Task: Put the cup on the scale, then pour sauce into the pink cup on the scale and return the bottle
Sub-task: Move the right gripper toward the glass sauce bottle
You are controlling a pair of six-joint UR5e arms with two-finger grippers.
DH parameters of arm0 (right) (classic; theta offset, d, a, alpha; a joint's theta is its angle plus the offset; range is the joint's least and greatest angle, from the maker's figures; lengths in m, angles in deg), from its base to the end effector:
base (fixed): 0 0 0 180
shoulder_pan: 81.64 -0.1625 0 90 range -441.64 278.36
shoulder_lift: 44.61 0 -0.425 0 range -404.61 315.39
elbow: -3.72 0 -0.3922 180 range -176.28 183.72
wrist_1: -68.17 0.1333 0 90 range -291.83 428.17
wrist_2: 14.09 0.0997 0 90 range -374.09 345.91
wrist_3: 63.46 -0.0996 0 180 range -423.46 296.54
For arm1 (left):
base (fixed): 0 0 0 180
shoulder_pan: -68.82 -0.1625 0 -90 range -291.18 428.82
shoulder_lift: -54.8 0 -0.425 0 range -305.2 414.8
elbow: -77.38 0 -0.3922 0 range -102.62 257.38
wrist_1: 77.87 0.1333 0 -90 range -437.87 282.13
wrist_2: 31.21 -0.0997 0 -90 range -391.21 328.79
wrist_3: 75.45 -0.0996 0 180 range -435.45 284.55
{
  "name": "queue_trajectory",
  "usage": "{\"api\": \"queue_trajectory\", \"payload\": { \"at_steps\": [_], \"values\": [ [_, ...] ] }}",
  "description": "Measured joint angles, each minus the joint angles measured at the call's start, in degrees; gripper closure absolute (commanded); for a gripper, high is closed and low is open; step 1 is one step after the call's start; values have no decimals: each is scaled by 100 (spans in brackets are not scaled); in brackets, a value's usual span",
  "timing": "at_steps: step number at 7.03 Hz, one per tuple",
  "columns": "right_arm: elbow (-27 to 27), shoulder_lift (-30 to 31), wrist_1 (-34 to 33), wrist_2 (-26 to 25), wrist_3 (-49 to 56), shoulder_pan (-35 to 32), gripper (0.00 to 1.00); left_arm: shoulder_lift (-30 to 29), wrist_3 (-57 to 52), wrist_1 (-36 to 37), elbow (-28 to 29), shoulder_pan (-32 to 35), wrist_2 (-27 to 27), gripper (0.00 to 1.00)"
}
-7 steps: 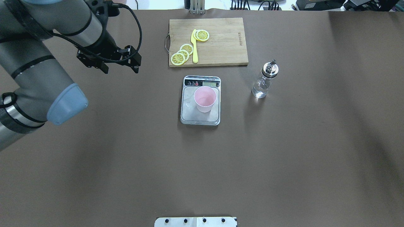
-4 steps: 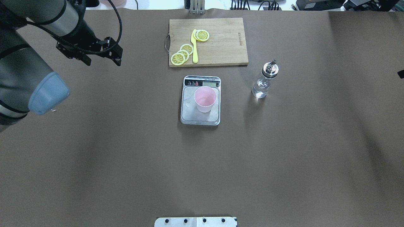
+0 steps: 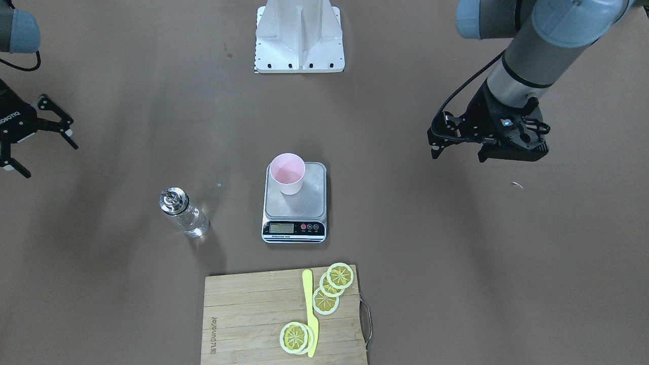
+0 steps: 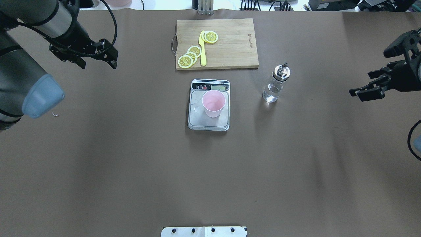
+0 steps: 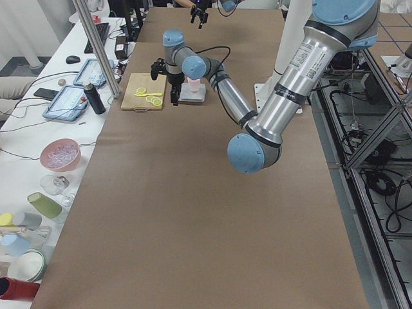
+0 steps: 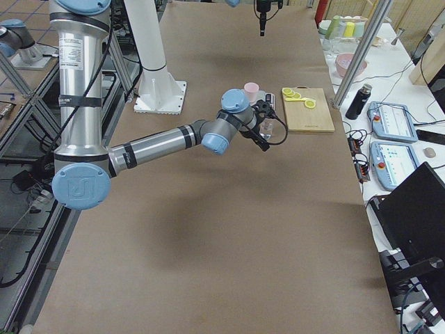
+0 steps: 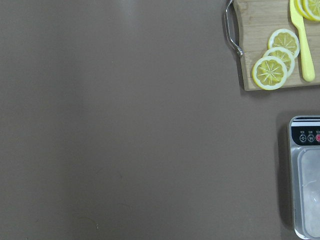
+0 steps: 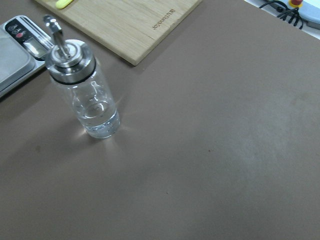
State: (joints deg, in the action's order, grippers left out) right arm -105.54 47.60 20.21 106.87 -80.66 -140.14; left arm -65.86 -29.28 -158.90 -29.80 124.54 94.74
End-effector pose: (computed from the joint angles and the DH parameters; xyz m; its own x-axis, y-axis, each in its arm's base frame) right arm -0.1824 -0.4548 0.4305 0.5575 -0.6580 0.5062 0.1084 0.6622 0.7415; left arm 0.2807 -0.5447 0.2376 0.6359 0.0625 -0.7693 0.0292 0.9941 0.1049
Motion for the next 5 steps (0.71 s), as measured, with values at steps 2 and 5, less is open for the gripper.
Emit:
{"api": "queue_trajectory", "payload": {
  "at_steps": [2, 5],
  "values": [
    [33, 56, 683, -836, -80, 723, 0, 5, -2, -2, 20, 0, 0, 3],
    [184, 55, 1542, -1563, -756, 1521, 0, 2, -10, -6, 37, 13, -6, 3]
  ]
}}
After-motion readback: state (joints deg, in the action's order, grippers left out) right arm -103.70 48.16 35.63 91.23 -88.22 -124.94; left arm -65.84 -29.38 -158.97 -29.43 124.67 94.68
